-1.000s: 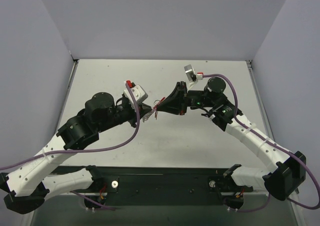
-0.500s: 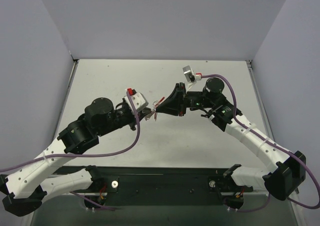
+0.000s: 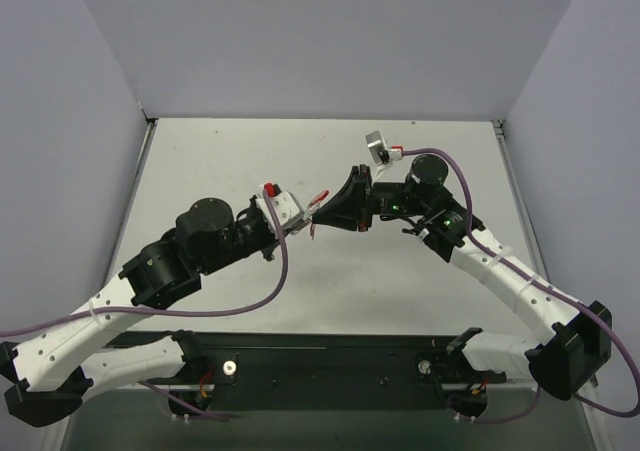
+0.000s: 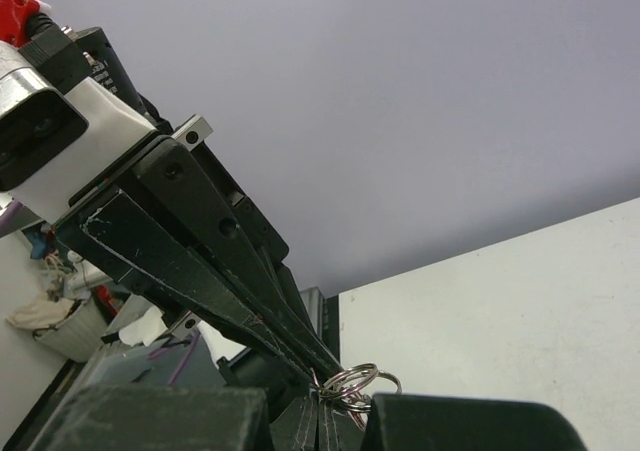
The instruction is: Put the keys on the keyring
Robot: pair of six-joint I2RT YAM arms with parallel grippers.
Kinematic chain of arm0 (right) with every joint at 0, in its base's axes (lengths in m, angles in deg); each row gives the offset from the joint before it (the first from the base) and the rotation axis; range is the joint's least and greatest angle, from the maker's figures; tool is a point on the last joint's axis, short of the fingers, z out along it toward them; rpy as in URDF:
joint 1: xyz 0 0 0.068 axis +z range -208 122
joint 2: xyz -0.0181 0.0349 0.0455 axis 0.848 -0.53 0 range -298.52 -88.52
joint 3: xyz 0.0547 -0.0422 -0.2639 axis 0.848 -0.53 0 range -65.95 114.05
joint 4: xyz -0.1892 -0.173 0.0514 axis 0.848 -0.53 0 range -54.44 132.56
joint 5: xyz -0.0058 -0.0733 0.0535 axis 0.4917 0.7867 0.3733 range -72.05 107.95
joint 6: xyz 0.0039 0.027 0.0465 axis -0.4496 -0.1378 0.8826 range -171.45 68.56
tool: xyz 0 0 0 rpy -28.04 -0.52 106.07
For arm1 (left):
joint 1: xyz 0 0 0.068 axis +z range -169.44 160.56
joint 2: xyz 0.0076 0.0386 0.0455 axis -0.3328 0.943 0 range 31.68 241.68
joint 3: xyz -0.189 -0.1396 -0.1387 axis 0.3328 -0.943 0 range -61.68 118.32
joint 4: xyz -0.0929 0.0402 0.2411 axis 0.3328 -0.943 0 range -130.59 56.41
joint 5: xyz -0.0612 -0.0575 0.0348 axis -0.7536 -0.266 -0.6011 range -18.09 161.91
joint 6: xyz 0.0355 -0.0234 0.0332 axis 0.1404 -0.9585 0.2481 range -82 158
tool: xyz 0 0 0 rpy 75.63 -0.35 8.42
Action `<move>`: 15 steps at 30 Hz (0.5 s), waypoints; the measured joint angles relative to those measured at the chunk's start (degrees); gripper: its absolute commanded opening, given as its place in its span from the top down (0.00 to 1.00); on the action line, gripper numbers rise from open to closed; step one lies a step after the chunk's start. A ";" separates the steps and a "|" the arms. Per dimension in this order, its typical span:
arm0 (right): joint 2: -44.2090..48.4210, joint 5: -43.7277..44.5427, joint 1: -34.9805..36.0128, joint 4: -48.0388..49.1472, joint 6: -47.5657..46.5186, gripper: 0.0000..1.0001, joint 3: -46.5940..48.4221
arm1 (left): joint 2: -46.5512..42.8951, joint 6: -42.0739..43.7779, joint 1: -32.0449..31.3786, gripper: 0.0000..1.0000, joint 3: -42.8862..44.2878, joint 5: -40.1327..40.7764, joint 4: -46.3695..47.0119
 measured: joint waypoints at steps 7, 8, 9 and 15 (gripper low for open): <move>0.00 0.46 0.00 -0.87 -0.79 1.00 0.00 | 0.81 1.77 -1.84 1.00 0.00 3.63 0.02; 0.00 0.61 0.00 -1.03 -0.83 1.00 0.00 | 0.92 1.88 -2.08 1.00 0.00 4.17 0.02; 0.00 0.66 0.00 -1.18 -0.87 1.00 0.00 | 1.07 2.01 -2.34 1.00 0.00 4.68 0.00; 0.00 1.18 -0.04 -1.77 -1.07 1.00 0.00 | 1.95 2.82 -3.48 1.00 0.00 7.08 0.02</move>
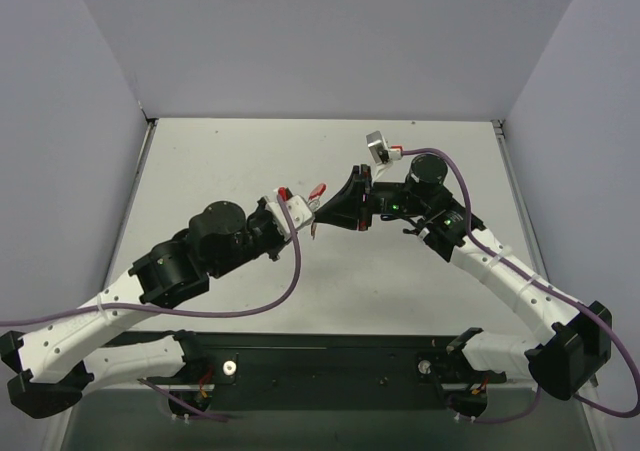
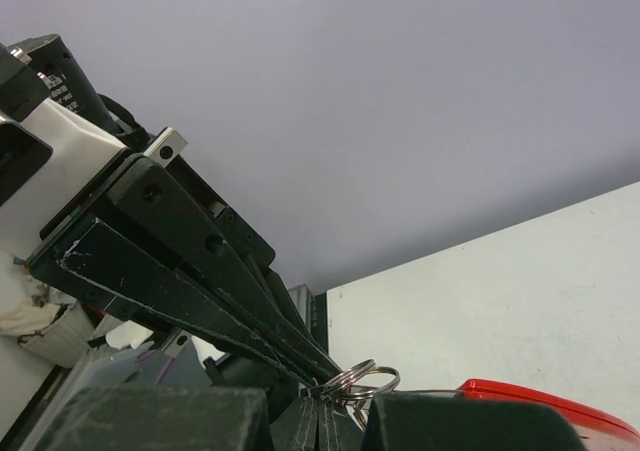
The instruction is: Put the keys on the keyring
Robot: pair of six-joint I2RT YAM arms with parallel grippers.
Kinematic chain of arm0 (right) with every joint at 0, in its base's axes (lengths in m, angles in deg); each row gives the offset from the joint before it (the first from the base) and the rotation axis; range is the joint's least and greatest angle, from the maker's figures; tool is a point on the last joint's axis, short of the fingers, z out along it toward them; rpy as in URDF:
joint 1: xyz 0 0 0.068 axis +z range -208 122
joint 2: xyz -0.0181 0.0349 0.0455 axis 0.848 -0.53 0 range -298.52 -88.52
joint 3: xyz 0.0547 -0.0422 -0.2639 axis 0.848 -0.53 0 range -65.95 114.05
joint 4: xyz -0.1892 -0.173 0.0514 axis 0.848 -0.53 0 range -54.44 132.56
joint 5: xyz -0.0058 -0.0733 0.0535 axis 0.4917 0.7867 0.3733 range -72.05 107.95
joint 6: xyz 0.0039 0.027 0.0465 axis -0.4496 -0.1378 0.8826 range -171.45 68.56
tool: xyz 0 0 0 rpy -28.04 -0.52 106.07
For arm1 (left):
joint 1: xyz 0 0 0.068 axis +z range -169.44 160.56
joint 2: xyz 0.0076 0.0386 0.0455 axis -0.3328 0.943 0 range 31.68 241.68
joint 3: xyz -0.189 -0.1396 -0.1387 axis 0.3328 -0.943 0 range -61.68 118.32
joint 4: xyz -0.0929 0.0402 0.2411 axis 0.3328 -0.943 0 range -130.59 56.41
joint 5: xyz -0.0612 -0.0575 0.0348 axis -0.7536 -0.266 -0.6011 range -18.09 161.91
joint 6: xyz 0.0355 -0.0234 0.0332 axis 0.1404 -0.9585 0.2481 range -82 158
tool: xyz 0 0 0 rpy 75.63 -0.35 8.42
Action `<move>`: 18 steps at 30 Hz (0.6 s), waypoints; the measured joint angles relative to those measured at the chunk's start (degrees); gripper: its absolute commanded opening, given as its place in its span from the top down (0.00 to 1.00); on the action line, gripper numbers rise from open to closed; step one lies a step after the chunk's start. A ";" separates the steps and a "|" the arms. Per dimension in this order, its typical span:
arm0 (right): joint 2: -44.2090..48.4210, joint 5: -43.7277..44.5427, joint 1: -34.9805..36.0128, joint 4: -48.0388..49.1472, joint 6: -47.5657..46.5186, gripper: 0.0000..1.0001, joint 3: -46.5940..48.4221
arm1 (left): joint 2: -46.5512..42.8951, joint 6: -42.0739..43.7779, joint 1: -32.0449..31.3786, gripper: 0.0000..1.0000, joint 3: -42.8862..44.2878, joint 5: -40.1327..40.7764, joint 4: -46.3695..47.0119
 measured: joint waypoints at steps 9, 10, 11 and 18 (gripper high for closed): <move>0.00 0.83 0.00 -1.14 -0.57 1.00 0.00 | 0.85 0.52 -1.42 1.00 0.00 3.06 -0.02; 0.00 0.90 0.00 -1.18 -0.61 1.00 0.00 | 0.96 0.61 -1.57 1.00 0.00 3.41 0.00; 0.00 0.90 0.00 -1.22 -0.61 1.00 0.00 | 1.11 0.68 -1.75 1.00 0.00 3.76 -0.02; 0.00 1.09 -0.04 -1.68 -1.11 1.00 0.00 | 2.71 1.20 -2.95 1.00 0.46 5.90 -0.20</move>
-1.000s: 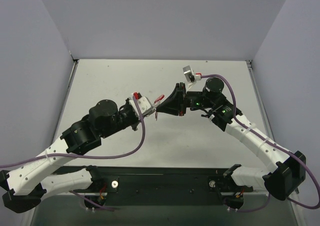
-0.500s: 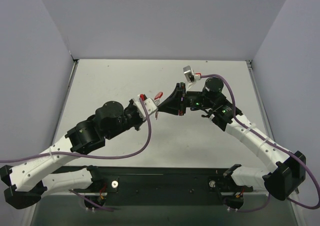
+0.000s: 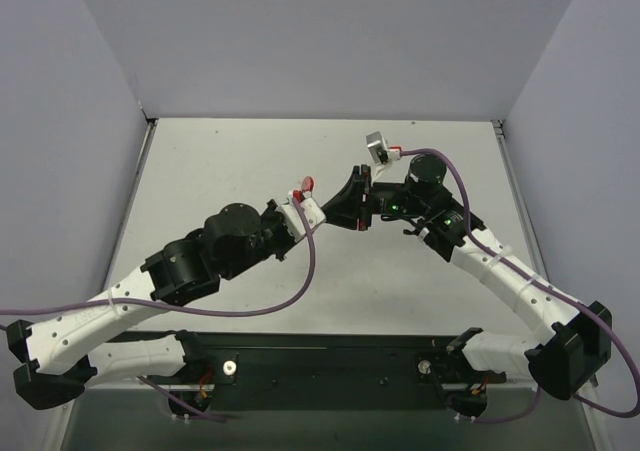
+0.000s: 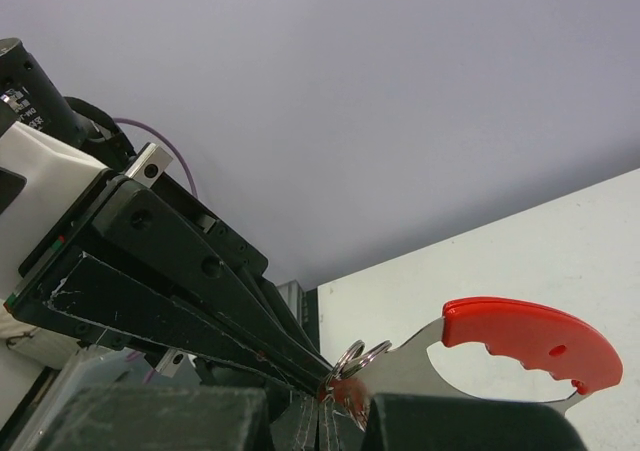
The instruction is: Put the keys on the keyring
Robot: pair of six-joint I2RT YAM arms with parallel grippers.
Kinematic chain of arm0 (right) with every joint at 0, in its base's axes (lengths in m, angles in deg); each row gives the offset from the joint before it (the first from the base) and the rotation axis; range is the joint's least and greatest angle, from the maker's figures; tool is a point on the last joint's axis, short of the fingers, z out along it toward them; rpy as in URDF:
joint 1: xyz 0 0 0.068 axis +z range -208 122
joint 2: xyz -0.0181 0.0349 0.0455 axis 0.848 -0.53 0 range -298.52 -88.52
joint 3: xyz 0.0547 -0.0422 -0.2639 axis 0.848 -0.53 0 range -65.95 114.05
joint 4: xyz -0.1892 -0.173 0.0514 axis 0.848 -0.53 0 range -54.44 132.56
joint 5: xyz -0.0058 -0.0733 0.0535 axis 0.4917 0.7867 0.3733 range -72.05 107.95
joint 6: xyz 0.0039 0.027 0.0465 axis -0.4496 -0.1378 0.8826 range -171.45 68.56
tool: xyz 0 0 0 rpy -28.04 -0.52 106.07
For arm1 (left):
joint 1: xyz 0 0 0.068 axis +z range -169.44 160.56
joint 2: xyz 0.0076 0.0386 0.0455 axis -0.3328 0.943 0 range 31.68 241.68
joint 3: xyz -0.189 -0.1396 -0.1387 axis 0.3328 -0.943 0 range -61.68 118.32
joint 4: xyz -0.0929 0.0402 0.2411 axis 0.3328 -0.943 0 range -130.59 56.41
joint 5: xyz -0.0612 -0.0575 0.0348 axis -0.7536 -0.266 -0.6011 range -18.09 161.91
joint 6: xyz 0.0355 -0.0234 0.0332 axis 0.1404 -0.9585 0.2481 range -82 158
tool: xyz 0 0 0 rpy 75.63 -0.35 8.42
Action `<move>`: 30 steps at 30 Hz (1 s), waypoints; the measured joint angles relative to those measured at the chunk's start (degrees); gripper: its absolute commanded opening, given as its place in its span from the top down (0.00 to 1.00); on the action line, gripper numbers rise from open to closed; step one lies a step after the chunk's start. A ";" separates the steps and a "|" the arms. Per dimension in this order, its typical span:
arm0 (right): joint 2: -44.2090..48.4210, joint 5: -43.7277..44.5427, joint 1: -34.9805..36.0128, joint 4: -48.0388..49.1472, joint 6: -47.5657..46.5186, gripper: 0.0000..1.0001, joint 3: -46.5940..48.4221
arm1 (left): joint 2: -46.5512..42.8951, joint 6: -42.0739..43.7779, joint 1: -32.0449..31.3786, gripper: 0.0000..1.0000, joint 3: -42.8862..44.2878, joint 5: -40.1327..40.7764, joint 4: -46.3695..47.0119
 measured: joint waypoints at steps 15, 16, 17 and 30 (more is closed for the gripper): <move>0.00 0.85 -0.04 -0.02 -0.35 1.00 0.00 | 1.11 -0.13 -0.66 1.00 0.74 2.56 -0.04; 0.00 0.98 -0.07 -0.04 -0.37 1.00 0.00 | 1.27 -0.13 -0.66 1.00 0.85 2.71 -0.07; 0.00 1.18 -0.07 -0.02 -0.39 1.00 0.00 | 1.40 -0.15 -0.66 1.00 0.92 2.99 -0.02; 2.99 -0.33 -0.07 1.07 -0.46 0.36 0.00 | 1.42 0.11 0.20 1.00 0.46 8.92 -3.80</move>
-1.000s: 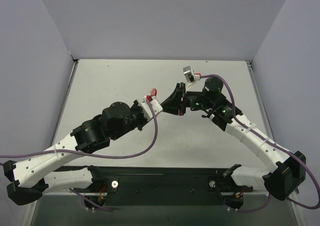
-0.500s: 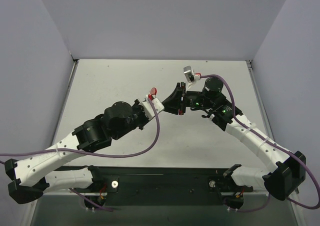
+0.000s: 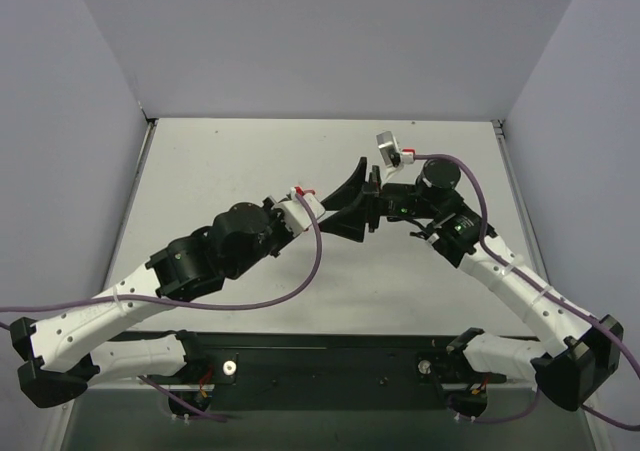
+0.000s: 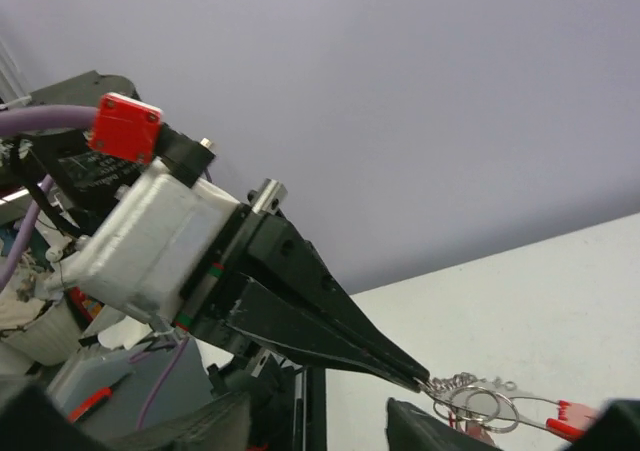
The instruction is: Put the keys on the keyring
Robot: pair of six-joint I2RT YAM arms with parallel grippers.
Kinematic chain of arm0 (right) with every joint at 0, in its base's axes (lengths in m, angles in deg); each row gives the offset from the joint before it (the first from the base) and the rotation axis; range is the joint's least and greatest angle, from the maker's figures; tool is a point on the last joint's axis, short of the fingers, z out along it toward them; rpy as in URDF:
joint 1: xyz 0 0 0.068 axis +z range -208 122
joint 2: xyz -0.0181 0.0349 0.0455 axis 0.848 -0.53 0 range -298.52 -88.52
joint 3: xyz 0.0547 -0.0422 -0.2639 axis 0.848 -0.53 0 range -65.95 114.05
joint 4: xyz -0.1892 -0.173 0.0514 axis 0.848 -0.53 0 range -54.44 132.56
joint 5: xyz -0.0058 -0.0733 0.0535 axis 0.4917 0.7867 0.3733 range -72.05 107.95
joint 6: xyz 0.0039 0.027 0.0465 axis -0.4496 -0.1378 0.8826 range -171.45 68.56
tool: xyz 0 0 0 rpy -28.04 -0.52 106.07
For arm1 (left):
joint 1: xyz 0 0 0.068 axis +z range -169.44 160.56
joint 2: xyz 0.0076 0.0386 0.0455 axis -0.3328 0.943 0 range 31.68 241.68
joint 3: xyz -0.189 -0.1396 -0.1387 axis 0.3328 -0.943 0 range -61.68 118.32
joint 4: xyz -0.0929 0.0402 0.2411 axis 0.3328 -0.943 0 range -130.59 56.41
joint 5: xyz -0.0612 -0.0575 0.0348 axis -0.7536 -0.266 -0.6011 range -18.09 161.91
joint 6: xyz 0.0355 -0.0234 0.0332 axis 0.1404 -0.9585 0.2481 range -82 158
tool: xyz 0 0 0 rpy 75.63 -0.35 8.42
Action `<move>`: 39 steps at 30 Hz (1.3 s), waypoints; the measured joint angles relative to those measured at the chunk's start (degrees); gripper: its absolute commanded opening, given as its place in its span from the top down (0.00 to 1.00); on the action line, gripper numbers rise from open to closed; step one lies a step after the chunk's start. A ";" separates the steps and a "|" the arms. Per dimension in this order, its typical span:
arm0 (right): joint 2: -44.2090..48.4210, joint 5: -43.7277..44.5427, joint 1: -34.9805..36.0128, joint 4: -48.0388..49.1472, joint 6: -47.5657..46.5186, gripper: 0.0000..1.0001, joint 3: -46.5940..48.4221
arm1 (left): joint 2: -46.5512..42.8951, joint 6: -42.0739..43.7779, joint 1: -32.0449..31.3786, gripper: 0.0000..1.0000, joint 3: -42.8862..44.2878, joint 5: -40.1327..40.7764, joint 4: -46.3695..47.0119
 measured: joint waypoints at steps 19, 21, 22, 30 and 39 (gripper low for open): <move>4.68 3.04 0.00 0.70 -2.99 0.02 -3.23 | -1.36 -0.04 0.00 1.00 -0.28 0.81 -0.90; 5.33 3.43 0.00 0.59 -3.39 0.02 -3.48 | -1.33 -0.09 0.00 1.00 -0.28 0.55 -0.90; 5.70 3.67 0.00 0.50 -3.65 0.02 -3.65 | -1.22 -0.22 0.00 1.00 -0.28 0.44 -0.90; 9.75 6.71 -0.68 -1.99 -6.32 0.00 -7.98 | 2.34 -2.40 0.00 1.00 -0.31 -2.89 0.04; 17.05 11.04 -3.69 -7.28 -8.87 0.00 -15.06 | 6.27 -5.51 -0.13 1.00 -1.57 -6.99 4.61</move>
